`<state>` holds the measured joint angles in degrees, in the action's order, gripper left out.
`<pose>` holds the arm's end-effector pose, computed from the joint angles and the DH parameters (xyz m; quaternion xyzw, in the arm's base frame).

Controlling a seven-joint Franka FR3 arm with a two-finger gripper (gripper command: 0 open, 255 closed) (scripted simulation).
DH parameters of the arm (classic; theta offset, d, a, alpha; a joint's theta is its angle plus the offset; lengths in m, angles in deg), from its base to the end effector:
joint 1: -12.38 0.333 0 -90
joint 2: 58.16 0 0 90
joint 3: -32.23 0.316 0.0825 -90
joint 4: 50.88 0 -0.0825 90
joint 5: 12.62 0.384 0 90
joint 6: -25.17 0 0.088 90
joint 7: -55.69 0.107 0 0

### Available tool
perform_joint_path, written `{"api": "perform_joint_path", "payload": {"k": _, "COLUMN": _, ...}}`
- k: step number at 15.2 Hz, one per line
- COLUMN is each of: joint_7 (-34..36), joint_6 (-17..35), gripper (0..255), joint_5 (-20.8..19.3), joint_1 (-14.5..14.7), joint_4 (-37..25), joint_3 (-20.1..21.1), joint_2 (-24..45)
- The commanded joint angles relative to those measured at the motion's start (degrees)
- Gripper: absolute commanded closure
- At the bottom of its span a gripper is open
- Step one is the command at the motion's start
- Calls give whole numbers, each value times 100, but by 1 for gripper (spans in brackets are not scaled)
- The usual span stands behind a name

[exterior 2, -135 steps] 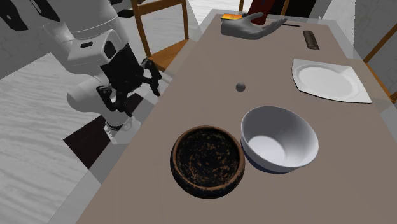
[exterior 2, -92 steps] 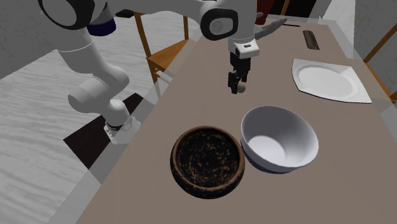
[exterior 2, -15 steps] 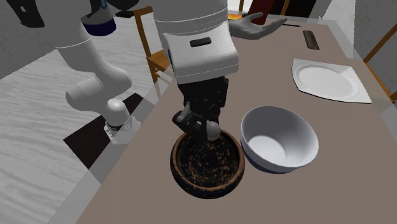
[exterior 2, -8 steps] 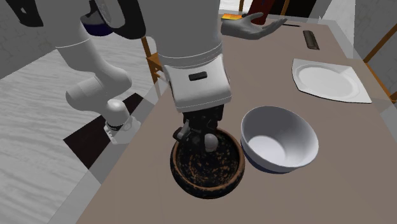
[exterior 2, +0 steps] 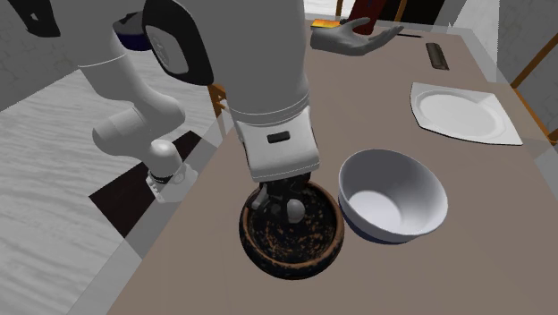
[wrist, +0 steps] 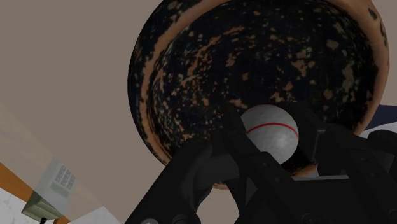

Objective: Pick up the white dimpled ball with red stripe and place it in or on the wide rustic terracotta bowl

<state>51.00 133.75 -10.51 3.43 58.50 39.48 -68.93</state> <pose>0.5196 -0.0078 0.5919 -0.9960 -0.0216 -0.0864 0.0012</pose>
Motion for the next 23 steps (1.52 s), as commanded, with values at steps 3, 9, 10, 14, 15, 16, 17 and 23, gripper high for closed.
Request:
{"api": "perform_joint_path", "payload": {"k": 3, "joint_7": 0, "joint_6": 10, "gripper": 255, "joint_5": 0, "joint_1": 0, "joint_4": 10, "joint_3": 0, "joint_2": -2}}
{"api": "perform_joint_path", "payload": {"k": 9, "joint_7": 0, "joint_6": 9, "gripper": 0, "joint_5": 0, "joint_1": 0, "joint_4": 9, "joint_3": 0, "joint_2": -1}}
{"api": "perform_joint_path", "payload": {"k": 10, "joint_7": 0, "joint_6": 9, "gripper": 0, "joint_5": 0, "joint_1": 0, "joint_4": 9, "joint_3": 0, "joint_2": -1}}
{"api": "perform_joint_path", "payload": {"k": 14, "joint_7": -1, "joint_6": -560, "gripper": 0, "joint_5": 1, "joint_1": -7, "joint_4": -515, "joint_3": -14, "joint_2": -48}}
{"api": "perform_joint_path", "payload": {"k": 15, "joint_7": 0, "joint_6": -712, "gripper": 0, "joint_5": 0, "joint_1": -8, "joint_4": -666, "joint_3": -17, "joint_2": -48}}
{"api": "perform_joint_path", "payload": {"k": 16, "joint_7": 0, "joint_6": -712, "gripper": 0, "joint_5": 0, "joint_1": -8, "joint_4": -666, "joint_3": -17, "joint_2": -48}}
{"api": "perform_joint_path", "payload": {"k": 17, "joint_7": 0, "joint_6": -711, "gripper": 0, "joint_5": 0, "joint_1": -8, "joint_4": -665, "joint_3": -17, "joint_2": -49}}
{"api": "perform_joint_path", "payload": {"k": 23, "joint_7": 0, "joint_6": -710, "gripper": 0, "joint_5": 0, "joint_1": -8, "joint_4": -664, "joint_3": -17, "joint_2": -49}}
